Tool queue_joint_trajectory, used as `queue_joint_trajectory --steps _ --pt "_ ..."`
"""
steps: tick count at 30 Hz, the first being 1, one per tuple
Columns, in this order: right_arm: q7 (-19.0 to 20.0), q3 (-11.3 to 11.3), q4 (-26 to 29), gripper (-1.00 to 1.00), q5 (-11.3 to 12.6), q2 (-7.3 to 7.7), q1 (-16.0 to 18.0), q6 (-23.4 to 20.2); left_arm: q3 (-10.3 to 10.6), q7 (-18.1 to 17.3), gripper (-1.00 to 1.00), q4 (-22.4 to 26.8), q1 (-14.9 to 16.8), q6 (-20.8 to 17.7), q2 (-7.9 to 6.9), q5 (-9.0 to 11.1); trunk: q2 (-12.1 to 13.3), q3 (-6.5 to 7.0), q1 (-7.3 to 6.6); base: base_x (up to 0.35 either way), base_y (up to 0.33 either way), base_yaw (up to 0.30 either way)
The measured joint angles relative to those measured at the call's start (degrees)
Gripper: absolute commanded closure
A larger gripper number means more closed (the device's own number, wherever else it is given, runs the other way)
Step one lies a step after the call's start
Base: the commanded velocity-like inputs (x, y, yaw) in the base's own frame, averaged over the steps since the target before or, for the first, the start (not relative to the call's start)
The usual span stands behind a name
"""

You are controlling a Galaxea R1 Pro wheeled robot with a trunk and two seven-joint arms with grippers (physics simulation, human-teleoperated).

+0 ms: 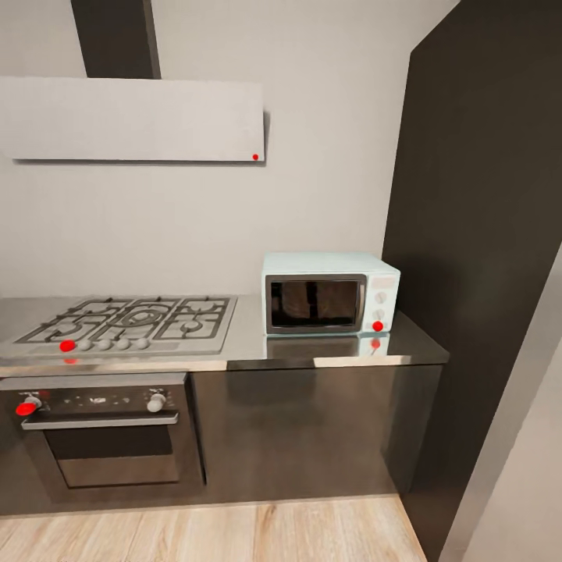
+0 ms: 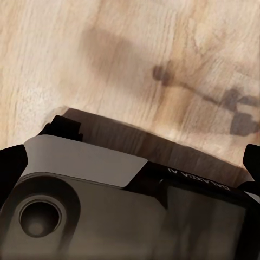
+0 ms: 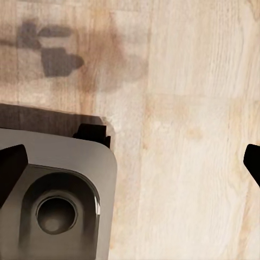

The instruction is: In the kitchen, take the popcorn bag from the countertop, put it into the microwave, and heat it until the popcorn is cooked so the cooked popcorn ends up inside the bag.

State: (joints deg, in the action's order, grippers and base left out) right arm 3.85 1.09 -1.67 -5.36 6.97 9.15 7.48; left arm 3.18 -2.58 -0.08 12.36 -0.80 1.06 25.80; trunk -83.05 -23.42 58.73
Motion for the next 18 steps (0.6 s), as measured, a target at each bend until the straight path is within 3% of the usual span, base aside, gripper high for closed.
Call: queue_joint_trajectory --steps 18 --pt "-0.01 -0.01 0.00 -1.00 -0.09 0.05 0.00 -0.12 0.00 -0.06 -1.00 0.00 0.00 0.00 0.00 0.00 0.00 0.00 0.00 0.000 -0.233 0.017"
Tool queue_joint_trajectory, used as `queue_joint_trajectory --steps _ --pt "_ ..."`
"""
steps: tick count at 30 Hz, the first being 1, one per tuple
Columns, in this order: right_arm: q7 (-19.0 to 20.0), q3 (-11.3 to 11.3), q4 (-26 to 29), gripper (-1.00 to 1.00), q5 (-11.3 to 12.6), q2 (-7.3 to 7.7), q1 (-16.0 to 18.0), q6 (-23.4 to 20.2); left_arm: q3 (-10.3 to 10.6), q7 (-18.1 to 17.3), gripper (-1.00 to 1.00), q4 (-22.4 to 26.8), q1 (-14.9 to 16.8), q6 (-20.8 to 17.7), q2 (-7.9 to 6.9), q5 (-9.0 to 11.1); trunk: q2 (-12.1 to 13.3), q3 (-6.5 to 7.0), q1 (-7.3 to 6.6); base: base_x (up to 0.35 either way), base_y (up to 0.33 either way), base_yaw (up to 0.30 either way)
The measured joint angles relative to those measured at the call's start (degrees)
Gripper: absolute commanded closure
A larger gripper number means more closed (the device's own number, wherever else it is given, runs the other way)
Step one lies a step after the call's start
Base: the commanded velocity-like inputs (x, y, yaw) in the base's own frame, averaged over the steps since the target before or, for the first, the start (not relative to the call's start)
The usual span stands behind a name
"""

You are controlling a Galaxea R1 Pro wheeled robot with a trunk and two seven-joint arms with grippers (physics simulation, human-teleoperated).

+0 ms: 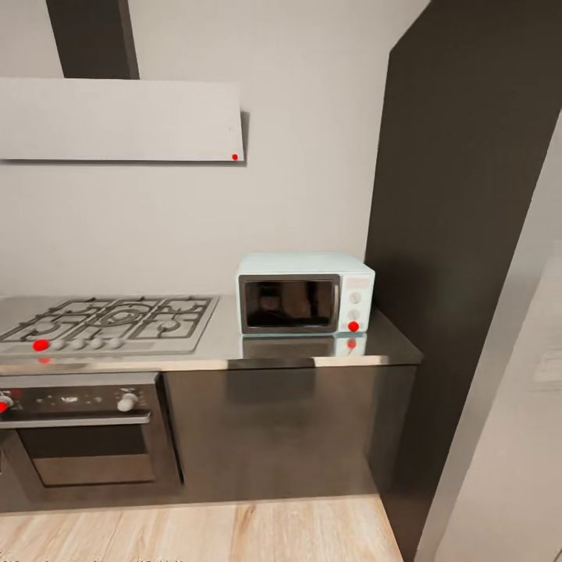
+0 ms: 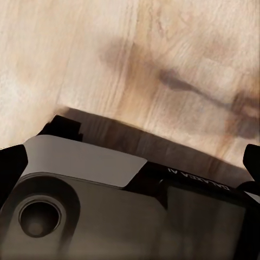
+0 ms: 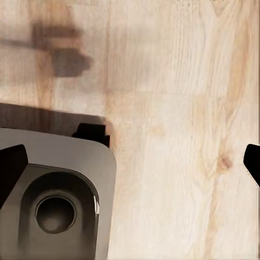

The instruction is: In the kitchen, take the popcorn bag from the countertop, put it into the microwave, and heat it until the popcorn is cooked so the cooked popcorn ends up inside the bag.

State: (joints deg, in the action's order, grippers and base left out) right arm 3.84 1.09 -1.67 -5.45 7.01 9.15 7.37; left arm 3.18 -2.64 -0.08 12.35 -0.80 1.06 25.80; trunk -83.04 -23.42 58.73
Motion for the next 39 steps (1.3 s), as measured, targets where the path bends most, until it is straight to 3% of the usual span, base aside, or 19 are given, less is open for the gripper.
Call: queue_joint_trajectory --steps 11,35,39 --pt "0.01 0.00 0.00 -1.00 0.00 0.01 0.00 0.01 0.00 -0.02 -1.00 0.00 0.00 0.00 -0.09 0.01 0.00 0.00 0.00 0.000 -0.009 0.225" --pt "-0.36 0.08 0.00 -1.00 -0.31 -0.28 0.00 -0.05 0.00 0.07 -1.00 0.02 0.01 0.07 -0.29 0.01 0.00 0.00 0.00 0.000 0.000 0.006" --pt "-0.58 0.30 0.90 -1.00 -1.08 -2.69 0.03 -0.47 0.02 0.07 -1.00 0.05 0.01 0.15 -0.25 0.00 0.00 0.00 0.00 0.000 0.000 0.000"
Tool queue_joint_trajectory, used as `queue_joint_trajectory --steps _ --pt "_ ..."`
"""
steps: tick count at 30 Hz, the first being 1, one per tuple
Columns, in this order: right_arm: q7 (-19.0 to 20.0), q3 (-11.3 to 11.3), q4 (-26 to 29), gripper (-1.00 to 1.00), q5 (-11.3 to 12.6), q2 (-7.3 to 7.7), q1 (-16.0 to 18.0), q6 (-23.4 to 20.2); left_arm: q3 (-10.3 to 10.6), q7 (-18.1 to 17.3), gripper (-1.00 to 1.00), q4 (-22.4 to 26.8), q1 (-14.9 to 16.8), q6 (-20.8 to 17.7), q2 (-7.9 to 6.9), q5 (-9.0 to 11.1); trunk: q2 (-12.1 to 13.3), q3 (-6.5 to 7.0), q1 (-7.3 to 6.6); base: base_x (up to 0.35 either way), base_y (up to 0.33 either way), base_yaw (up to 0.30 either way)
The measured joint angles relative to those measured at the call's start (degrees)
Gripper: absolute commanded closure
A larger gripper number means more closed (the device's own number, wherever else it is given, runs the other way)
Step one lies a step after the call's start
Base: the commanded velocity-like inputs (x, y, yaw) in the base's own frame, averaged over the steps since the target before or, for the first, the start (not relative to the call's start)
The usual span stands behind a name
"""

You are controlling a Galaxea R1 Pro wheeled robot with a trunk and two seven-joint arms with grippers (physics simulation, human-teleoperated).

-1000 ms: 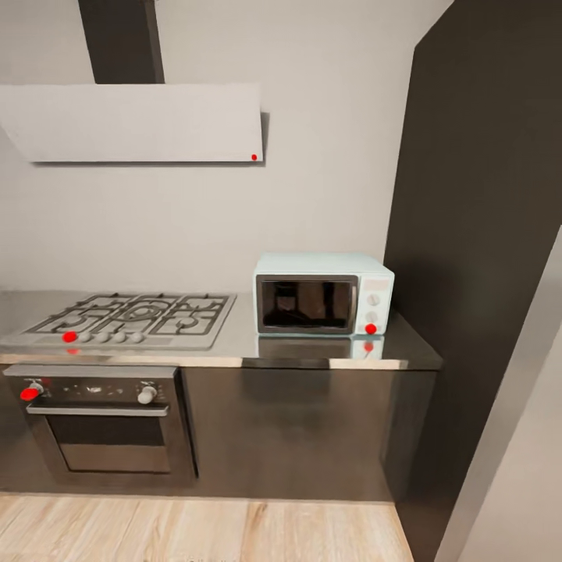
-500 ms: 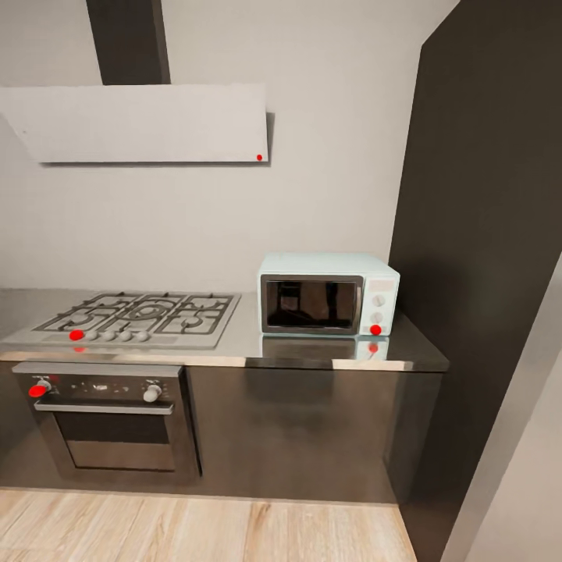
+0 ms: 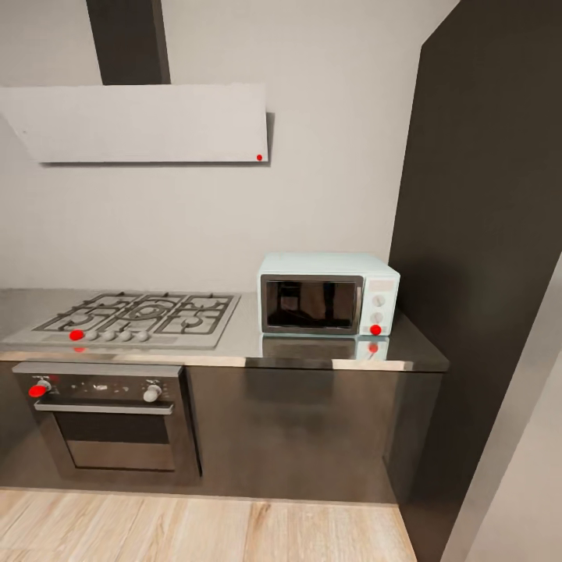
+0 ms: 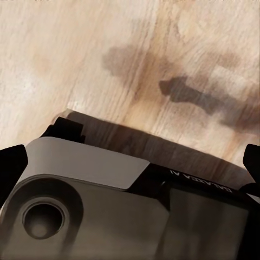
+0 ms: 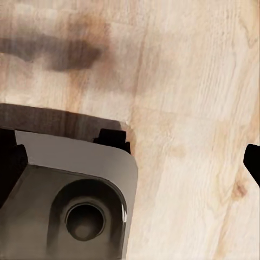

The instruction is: In the kitchen, take the popcorn bag from the countertop, put it into the microwave, and heat it until the popcorn is cooked so the cooked popcorn ends up inside the bag.

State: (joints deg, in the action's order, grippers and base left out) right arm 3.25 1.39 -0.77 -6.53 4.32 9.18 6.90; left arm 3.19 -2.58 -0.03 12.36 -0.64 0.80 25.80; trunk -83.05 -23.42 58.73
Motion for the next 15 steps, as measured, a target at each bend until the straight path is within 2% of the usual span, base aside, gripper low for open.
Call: queue_joint_trajectory --steps 3,5,6,7,8,9,11,12,13,14,15 --pt "0.20 -0.05 5.19 -1.00 -0.01 -0.30 0.02 -0.79 0.02 0.00 -1.00 0.00 0.00 0.01 0.06 0.00 0.00 0.00 0.00 0.000 0.000 0.000" --pt "0.26 -0.03 14.41 -1.00 0.07 -0.38 0.05 -6.18 0.02 0.00 -1.00 -0.01 0.00 0.01 0.07 -0.03 0.00 0.01 0.00 0.000 0.000 0.000" --pt "0.17 -0.07 21.26 -1.00 0.48 -0.39 0.07 -12.18 0.04 0.00 -1.00 0.01 0.00 0.01 0.08 -0.07 0.00 0.01 0.00 0.000 0.000 0.000" --pt "0.13 -0.07 24.83 -1.00 0.56 -0.39 0.07 -14.03 0.05 0.00 -1.00 0.01 0.00 0.01 0.08 -0.07 0.00 0.01 0.00 0.000 0.000 0.000" --pt "0.01 -0.14 31.66 -1.00 0.76 -0.44 0.06 -19.87 0.06 0.00 -1.00 0.02 0.00 0.01 0.08 -0.08 0.01 0.01 0.00 0.000 0.000 0.000" --pt "-0.06 -0.13 37.25 -1.00 0.84 -0.54 0.07 -22.39 0.07 0.00 -1.00 0.01 0.00 0.01 0.08 -0.09 0.00 0.01 0.00 0.000 0.000 0.000" --pt "-0.17 -0.13 45.89 -1.00 0.87 -1.63 0.05 -27.52 0.07 0.00 -1.00 0.02 0.00 0.01 0.08 -0.09 0.00 0.01 0.00 0.000 0.000 0.000" --pt "-0.36 -0.20 51.80 -1.00 0.81 -2.92 -0.03 -31.61 0.07 0.00 -1.00 0.01 0.00 0.01 0.08 -0.12 0.00 0.01 0.00 0.000 0.000 0.000" --pt "-0.50 -0.25 53.64 -1.00 0.75 -3.28 -0.16 -32.77 0.06 0.00 -1.00 0.02 0.00 0.01 0.08 -0.13 0.00 0.00 0.00 0.000 0.000 0.000" --pt "-1.33 -0.25 58.23 -1.00 0.82 -4.20 0.09 -37.63 0.07 0.00 -1.00 0.02 0.00 0.02 0.08 -0.16 0.00 0.01 0.00 0.000 0.000 0.000" --pt "-1.77 -0.25 60.55 -1.00 0.82 -4.49 0.72 -40.10 0.07 0.00 -1.00 0.02 0.00 0.02 0.06 -0.16 0.00 0.01 0.00 0.000 0.000 0.000"
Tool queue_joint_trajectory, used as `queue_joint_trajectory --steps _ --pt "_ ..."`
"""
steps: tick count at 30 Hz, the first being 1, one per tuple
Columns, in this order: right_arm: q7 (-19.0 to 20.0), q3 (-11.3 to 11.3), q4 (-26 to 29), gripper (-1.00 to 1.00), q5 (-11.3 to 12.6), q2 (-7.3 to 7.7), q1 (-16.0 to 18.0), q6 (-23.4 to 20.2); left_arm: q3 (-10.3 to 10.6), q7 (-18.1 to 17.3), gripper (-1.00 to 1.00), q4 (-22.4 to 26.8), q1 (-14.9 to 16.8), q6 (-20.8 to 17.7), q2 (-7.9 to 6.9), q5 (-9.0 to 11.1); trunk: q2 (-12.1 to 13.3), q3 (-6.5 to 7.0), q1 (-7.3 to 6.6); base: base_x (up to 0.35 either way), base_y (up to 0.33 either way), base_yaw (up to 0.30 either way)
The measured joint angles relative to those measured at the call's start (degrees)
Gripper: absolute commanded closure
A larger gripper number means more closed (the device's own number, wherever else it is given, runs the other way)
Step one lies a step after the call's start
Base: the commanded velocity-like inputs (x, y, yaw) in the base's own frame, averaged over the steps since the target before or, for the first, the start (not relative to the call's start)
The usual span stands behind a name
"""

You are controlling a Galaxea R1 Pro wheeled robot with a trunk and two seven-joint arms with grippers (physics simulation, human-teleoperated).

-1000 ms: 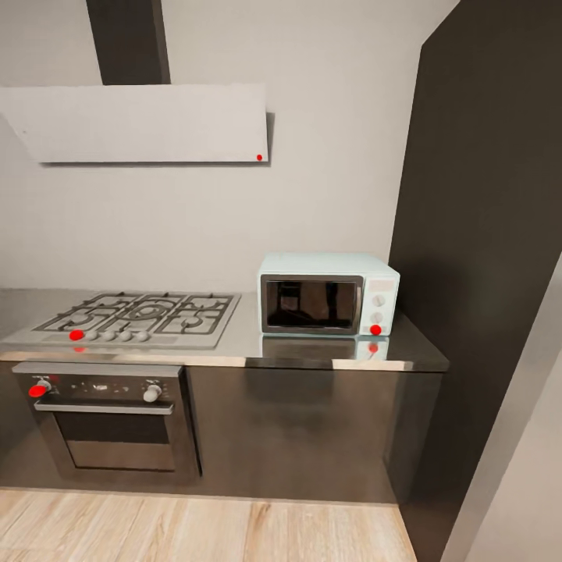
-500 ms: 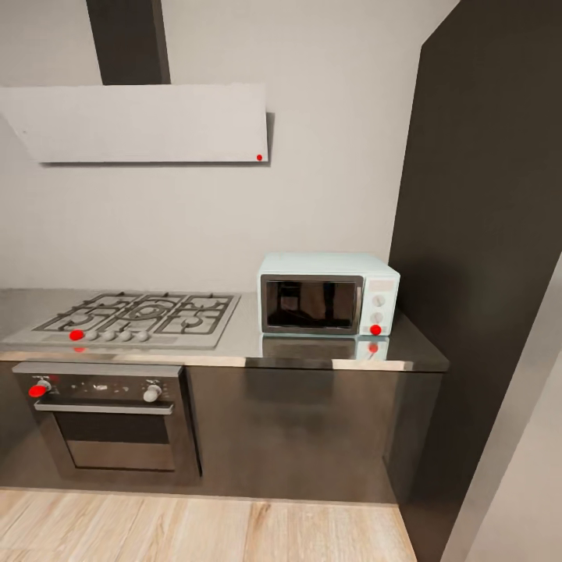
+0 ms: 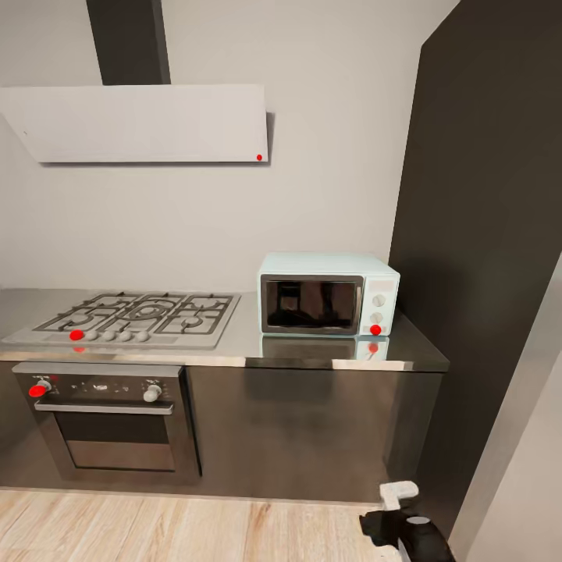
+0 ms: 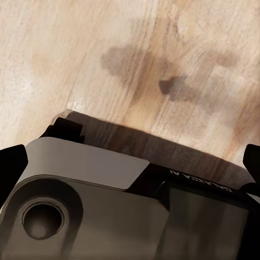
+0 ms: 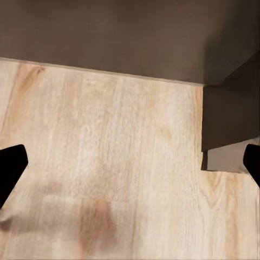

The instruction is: In the kitchen, take the popcorn bag from the countertop, put it into the microwave, and heat it until the popcorn is cooked so the cooked popcorn ends up inside the bag.

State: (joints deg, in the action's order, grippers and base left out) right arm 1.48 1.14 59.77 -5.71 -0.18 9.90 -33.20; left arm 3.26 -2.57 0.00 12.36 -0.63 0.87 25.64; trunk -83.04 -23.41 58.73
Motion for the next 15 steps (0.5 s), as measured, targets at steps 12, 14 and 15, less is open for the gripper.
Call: queue_joint_trajectory --steps 12,14,15 --pt "-5.05 -0.14 16.01 -1.00 -0.12 -3.75 14.87 -14.25 0.00 0.00 -1.00 0.00 0.00 0.02 -0.01 -0.01 0.00 0.00 0.00 0.000 0.000 0.000" --pt "-5.51 -0.21 16.77 -1.00 -0.15 -3.72 17.02 -14.47 0.00 0.00 -1.00 0.00 0.00 0.05 0.01 -0.01 0.00 0.00 0.00 0.000 0.000 0.000" --pt "-5.69 -0.25 16.85 -1.00 -0.17 -3.68 17.96 -14.50 0.00 0.00 -1.00 0.00 0.00 0.05 0.01 -0.01 0.00 0.00 0.00 0.000 0.000 0.000"
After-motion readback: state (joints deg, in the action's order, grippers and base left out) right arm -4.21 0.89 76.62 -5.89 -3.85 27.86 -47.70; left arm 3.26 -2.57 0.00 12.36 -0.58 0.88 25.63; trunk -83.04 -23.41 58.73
